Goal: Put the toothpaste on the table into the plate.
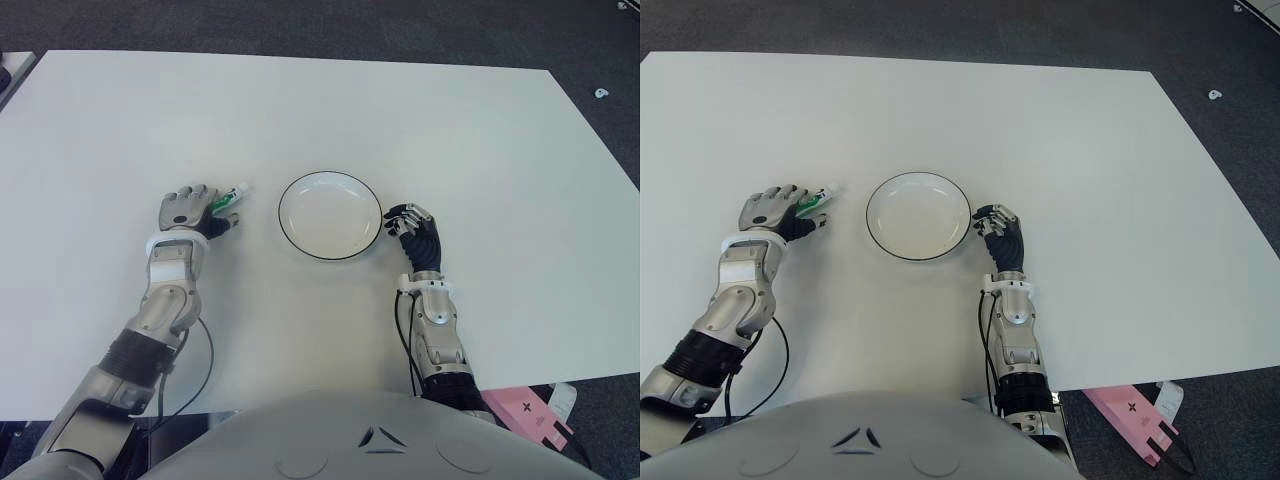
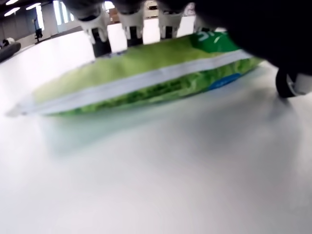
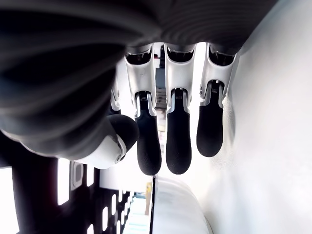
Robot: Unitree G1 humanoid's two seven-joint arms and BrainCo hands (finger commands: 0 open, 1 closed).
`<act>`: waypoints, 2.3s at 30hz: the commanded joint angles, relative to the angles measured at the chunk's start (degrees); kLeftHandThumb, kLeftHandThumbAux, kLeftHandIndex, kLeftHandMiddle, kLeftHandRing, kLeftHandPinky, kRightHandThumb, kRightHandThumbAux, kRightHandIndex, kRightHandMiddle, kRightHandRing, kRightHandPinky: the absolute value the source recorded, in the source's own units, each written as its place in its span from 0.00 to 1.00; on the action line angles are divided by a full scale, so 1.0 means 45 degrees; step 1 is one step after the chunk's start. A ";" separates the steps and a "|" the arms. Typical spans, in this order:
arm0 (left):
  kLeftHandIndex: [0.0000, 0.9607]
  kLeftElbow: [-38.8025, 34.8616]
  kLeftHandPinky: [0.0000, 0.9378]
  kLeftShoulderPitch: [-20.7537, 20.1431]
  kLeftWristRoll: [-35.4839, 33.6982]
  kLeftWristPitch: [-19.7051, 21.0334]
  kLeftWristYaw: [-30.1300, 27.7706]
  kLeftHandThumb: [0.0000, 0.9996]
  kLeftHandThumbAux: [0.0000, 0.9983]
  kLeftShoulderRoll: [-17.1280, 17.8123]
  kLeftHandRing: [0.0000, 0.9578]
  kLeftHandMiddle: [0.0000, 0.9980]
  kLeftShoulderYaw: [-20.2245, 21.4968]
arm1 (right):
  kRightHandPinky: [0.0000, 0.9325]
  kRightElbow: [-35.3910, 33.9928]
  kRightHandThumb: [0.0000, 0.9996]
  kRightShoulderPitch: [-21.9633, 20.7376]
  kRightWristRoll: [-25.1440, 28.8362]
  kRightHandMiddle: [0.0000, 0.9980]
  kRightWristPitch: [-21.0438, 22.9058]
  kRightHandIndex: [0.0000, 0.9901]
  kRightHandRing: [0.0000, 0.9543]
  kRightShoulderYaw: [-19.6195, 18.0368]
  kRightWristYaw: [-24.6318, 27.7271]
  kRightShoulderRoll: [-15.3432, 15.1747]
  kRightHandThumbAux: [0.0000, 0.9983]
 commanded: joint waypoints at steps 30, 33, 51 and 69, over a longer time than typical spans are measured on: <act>0.44 0.2077 0.72 0.0595 -0.3187 0.0142 0.5040 0.81 0.62 -0.1990 0.67 0.52 0.0771 | 0.55 0.0122 0.71 0.0638 0.0256 0.50 0.0874 0.43 0.54 -0.0116 0.0116 -0.0084 0.73; 0.44 0.2235 0.80 0.0573 -0.3308 -0.0066 0.5089 0.84 0.65 -0.1826 0.73 0.52 0.0707 | 0.55 0.0138 0.71 0.0647 0.0278 0.50 0.0818 0.43 0.54 -0.0117 0.0147 -0.0102 0.73; 0.42 0.2727 0.89 0.0300 -0.3615 0.0073 0.4990 0.85 0.67 -0.1770 0.85 0.54 0.0620 | 0.55 0.0222 0.71 0.0599 0.0373 0.50 0.0649 0.43 0.54 -0.0183 0.0305 -0.0151 0.73; 0.42 0.2672 0.87 0.0275 -0.3794 -0.0082 0.5707 0.85 0.67 -0.1861 0.85 0.53 0.0845 | 0.56 0.0294 0.71 0.0536 0.0279 0.50 0.0580 0.43 0.54 -0.0187 0.0193 -0.0055 0.73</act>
